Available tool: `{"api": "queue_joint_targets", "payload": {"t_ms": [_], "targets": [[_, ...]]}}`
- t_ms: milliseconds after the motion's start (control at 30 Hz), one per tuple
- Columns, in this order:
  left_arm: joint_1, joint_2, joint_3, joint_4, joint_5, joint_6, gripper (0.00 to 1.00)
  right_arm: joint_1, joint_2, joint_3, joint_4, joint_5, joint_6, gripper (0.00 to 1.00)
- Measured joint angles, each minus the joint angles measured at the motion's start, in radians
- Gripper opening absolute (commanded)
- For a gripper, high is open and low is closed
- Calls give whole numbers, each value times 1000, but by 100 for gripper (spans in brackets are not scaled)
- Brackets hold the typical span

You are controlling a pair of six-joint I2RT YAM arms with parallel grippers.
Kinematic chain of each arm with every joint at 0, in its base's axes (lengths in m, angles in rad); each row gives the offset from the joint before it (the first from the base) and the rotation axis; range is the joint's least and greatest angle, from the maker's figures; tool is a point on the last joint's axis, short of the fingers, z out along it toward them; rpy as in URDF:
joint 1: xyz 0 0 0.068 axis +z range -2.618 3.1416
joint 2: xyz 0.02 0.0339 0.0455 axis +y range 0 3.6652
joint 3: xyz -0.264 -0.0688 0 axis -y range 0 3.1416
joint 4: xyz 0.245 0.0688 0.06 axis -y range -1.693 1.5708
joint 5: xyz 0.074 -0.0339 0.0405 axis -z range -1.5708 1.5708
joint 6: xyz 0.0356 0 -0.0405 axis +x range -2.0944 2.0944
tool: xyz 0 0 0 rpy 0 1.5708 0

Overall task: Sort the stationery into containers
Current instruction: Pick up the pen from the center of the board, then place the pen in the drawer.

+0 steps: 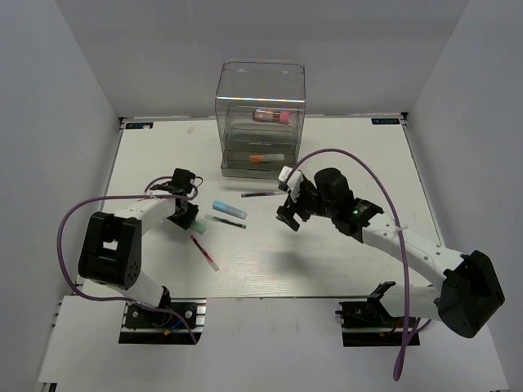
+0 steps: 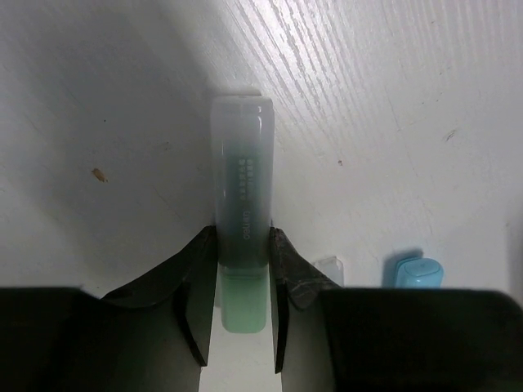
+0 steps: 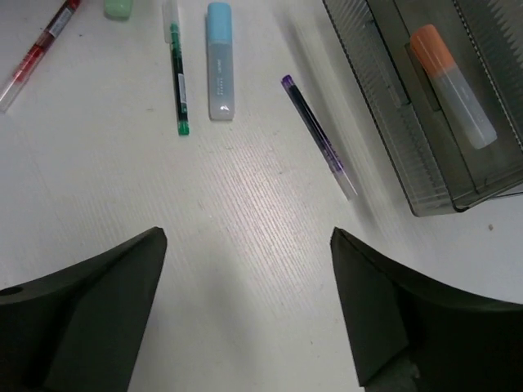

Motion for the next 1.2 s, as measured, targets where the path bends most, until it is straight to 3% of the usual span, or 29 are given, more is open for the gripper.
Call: {"api": "queue_joint_targets", "payload": {"t_ms": [167,200,267,300,367,400,433,600,767,1200], "targets": [[0,-38,-1,-2,24,39,14,-5,-24,-45,12,-16,-1,90],[0,-61,-1,-2,30,45,14,-7,-26,-56,12,-18,-1,87],[-4,-117,1,0,52,60,12,-14,-30,-79,12,-19,-3,73],[-6,-150,5,3,67,67,9,-20,-31,-89,13,-19,-4,58],[-10,-217,25,12,106,76,6,-32,-32,-95,10,-17,-2,43],[-13,-245,46,23,128,78,4,-39,-32,-95,13,-16,3,30],[-16,-259,63,32,146,77,4,-44,-33,-95,18,-15,-3,26],[-28,-262,168,112,248,39,3,-66,-39,-95,41,-6,9,26],[-63,-153,261,163,304,-16,2,-88,-56,-96,56,9,12,28],[-204,95,470,225,264,-188,5,-154,-98,-108,81,45,29,32]]}}
